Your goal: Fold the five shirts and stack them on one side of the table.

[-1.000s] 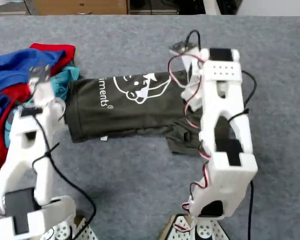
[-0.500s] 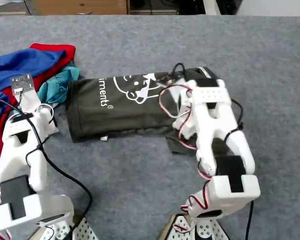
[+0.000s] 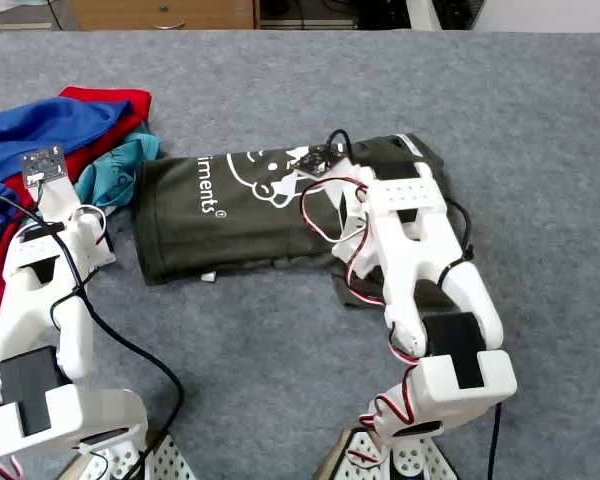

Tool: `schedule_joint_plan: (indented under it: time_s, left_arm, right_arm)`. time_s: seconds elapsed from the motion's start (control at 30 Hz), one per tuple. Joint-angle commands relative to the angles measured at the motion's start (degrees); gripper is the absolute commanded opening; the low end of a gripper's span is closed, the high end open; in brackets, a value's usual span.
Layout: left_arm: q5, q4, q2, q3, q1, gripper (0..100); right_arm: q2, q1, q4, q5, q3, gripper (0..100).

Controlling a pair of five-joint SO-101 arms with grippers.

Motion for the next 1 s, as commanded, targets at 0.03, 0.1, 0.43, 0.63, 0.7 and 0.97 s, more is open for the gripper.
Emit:
schedule_joint_plan:
  time_s: [0.03, 0.1, 0.43, 0.63, 0.7, 0.97]
  left_arm:
    - [0.35, 0.26, -0.13, -2.55, -0.44, 2]
    - [0.35, 0.26, -0.13, -2.55, -0.44, 2]
    - [0.26, 0.26, -0.13, -2.55, -0.44, 2]
    - [0.18, 0.26, -0.13, -2.55, -0.44, 2]
    - [0.18, 0.26, -0.13, -2.55, -0.44, 2]
    - [0.18, 0.26, -0.13, -2.55, -0.44, 2]
  right_arm:
    - [-2.95, -0.57, -0.44, 0.18, 0.13, 1.4]
    - [-2.95, -0.57, -0.18, 0.18, 0.13, 0.2]
    - [-3.38, -0.84, 5.01, 0.44, 0.13, 0.3]
    - [-3.38, -0.92, 5.98, 0.62, 0.48, 0.3]
    - [-3.47, -0.92, 6.77, 0.7, 0.92, 0.3]
    - [-7.52, -0.92, 6.86, 1.85, 4.44, 0.4]
